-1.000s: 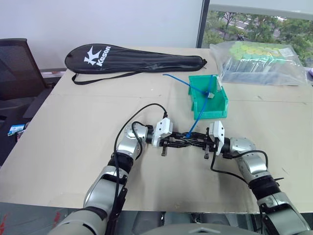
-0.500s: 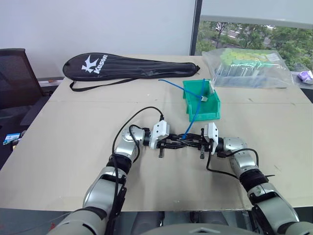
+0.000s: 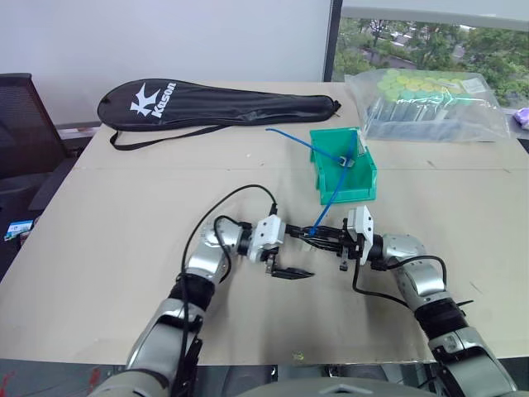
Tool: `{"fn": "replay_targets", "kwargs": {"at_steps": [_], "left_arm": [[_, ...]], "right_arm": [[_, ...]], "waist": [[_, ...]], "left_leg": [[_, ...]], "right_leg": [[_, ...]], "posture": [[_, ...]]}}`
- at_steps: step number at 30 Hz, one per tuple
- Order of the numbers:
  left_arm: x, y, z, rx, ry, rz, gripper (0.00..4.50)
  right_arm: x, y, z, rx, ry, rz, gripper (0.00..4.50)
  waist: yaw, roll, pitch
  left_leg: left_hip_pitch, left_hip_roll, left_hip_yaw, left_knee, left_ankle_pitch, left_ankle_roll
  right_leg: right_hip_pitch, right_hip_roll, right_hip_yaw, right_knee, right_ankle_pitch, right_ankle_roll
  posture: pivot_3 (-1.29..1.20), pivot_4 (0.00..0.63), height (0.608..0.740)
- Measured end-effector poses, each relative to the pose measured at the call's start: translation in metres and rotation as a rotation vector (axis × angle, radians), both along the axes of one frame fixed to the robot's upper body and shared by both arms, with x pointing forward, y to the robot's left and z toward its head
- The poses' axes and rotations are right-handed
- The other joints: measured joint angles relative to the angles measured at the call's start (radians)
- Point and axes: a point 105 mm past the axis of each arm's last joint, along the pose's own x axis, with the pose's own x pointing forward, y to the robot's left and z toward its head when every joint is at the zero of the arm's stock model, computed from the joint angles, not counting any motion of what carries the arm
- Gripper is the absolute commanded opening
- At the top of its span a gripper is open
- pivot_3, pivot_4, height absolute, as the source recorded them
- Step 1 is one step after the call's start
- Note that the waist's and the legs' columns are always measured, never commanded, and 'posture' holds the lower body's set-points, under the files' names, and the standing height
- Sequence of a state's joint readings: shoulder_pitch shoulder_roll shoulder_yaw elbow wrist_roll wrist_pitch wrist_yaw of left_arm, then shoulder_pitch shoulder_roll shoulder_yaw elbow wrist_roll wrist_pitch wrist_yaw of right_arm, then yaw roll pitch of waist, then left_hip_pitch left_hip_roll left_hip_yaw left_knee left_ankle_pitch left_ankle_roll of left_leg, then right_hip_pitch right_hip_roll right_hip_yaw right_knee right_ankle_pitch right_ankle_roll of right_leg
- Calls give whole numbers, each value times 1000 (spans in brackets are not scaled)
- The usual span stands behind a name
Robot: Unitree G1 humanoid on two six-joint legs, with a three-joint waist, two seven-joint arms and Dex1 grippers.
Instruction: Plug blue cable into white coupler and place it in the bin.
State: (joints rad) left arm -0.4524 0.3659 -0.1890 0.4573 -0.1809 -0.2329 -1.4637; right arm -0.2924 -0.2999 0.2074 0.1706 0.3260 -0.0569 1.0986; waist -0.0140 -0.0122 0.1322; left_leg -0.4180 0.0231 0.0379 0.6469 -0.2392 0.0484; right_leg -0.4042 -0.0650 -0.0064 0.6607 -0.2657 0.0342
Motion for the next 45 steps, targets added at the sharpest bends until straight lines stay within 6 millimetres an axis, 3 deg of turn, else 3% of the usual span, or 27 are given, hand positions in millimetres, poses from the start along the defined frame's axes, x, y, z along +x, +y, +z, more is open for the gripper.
{"fn": "replay_targets", "kwargs": {"at_steps": [4, 9, 13, 17, 21, 24, 25, 30, 31, 32, 35, 37, 38, 42, 45], "left_arm": [[7, 23, 15, 4, -7, 152, 4404], [11, 35, 53, -53, -13, 416, 4404], [6, 27, 94, -139, -4, 539, 4404], [9, 19, 126, -189, 11, 644, 4404], [13, 22, 129, -118, 21, 715, 4404], [13, 18, 127, -103, 43, 720, 4500], [12, 17, 127, -102, 46, 717, 4500], [13, 16, 129, -110, 54, 728, 4500], [13, 16, 128, -110, 57, 730, 4500], [12, 17, 125, -107, 60, 736, 4500], [8, 24, 113, -64, 70, 758, 4500], [-1, 34, 99, -15, 74, 782, 4500], [-8, 40, 87, 20, 77, 799, 4500], [-34, 52, 44, 83, 98, 855, 4500], [-53, 52, 24, 36, 133, 891, 4500]], "right_arm": [[2, -12, 21, 19, -21, -51, 0], [10, -25, 70, 67, 12, -111, 0], [32, -29, 107, 65, 85, -188, 0], [63, -35, 130, 26, 173, -265, 0], [100, -47, 129, -13, 276, -358, 0], [123, -53, 118, -63, 320, -445, 1171], [127, -55, 114, -86, 318, -466, 1787], [136, -63, 109, -138, 276, -496, 4122], [137, -67, 112, -143, 262, -509, 4458], [137, -74, 115, -145, 251, -528, 4458], [126, -98, 119, -153, 228, -569, 4458], [104, -122, 103, -177, 254, -582, 4458], [86, -137, 86, -197, 289, -588, 4458], [31, -155, 49, -174, 306, -534, 4458], [-3, -158, 47, -101, 204, -477, 4458]], "waist": [[1, 3, 6], [0, 4, 12], [1, 3, 15], [3, 0, 17], [2, -1, 19], [1, -3, 20], [1, -3, 21], [3, -3, 22], [3, -3, 22], [3, -3, 22], [8, -3, 22], [16, -3, 22], [20, -3, 22], [23, -1, 22], [25, -1, 22]], "left_leg": [[-2, -1, 0, 1, 0, 0], [-3, -1, 0, 2, 0, 0], [-3, -1, 0, 2, 0, 0], [-3, -1, 0, 4, 1, 0], [-4, -2, 1, 4, 1, 0], [-4, -1, 1, 4, 1, 0], [-4, -1, 2, 4, 1, 0], [-5, -1, 1, 4, 2, -2], [-5, -1, 1, 4, 3, -4], [-5, -1, 1, 4, 3, -4], [-6, 0, 0, 4, 3, -4], [-8, 0, -3, 4, 3, -4], [-10, 0, -3, 3, 3, -4], [-11, 0, -2, 3, 1, -1], [-7, 0, -2, 3, 0, 0]], "right_leg": [[-1, -1, 0, -1, 0, 0], [-1, -2, -1, 0, 0, 1], [-1, -1, -3, 0, 0, 1], [0, 2, -3, 1, 0, 1], [1, 5, -3, 0, 0, 1], [0, 10, -3, 0, 0, 2], [0, 11, -3, 0, 0, 2], [0, 11, -3, 0, 0, 3], [0, 10, -3, 0, 0, 3], [0, 10, -3, -1, 0, 3], [0, 10, -3, -1, 0, 3], [0, 7, -3, -3, -1, 4], [-1, 7, -3, -5, -2, 5], [-3, 6, -1, -3, -2, 5], [-1, 6, -2, -2, -2, 4]], "posture": [[0, 150, 740], [0, 150, 740], [0, 150, 740], [0, 150, 740], [0, 150, 740], [0, 150, 740], [0, 150, 740], [0, 150, 740], [0, 150, 740], [0, 150, 740], [0, 150, 740], [0, 150, 740], [0, 150, 740], [0, 150, 740], [0, 150, 740]]}}
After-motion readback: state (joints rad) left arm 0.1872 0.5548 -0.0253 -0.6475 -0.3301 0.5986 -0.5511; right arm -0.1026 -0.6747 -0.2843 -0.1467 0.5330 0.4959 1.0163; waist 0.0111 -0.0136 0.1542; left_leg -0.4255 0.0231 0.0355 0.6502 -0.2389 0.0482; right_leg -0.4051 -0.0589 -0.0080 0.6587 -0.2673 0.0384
